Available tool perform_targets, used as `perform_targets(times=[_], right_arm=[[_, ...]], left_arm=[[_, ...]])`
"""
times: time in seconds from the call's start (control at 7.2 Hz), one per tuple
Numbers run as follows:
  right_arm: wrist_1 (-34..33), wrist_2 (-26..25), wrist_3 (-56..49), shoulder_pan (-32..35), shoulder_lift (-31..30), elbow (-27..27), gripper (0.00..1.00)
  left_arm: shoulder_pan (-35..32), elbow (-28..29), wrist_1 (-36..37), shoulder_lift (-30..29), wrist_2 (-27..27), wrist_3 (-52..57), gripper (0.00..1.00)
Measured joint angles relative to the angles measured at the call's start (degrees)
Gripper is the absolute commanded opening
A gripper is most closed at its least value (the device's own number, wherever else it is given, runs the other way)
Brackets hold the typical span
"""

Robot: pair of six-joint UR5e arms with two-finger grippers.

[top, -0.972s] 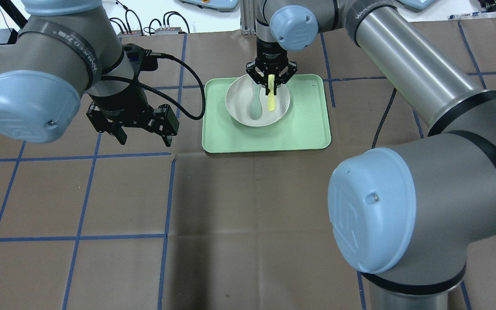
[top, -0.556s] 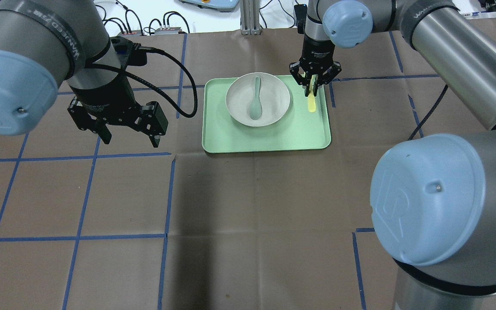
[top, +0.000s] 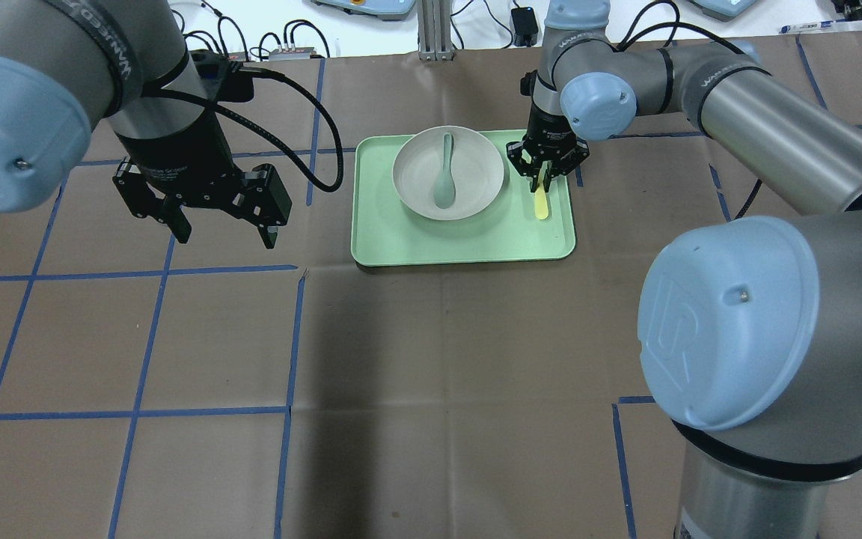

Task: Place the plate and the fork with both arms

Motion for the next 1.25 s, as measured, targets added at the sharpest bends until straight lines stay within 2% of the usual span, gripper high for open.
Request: perform_targets(times=[0.14,0.69,1.25], right_arm=[[-0.38,-0.12,0.00,-0.03,0.12,0.17,1.00],[1.72,-0.19,-0.40,-0.60,-3.04,0.02,1.00],[13.55,-1.42,-6.76,-3.00,-17.09,1.86,1.00]], left_arm=[[-0.03,-0.06,0.08,0.02,-0.17,-0.02,1.00],[-0.07,-0.73,0.19,0.21,-4.47,-0.15,1.00],[-0.07,-0.98,0.24,0.48,-5.06,0.09,1.00]])
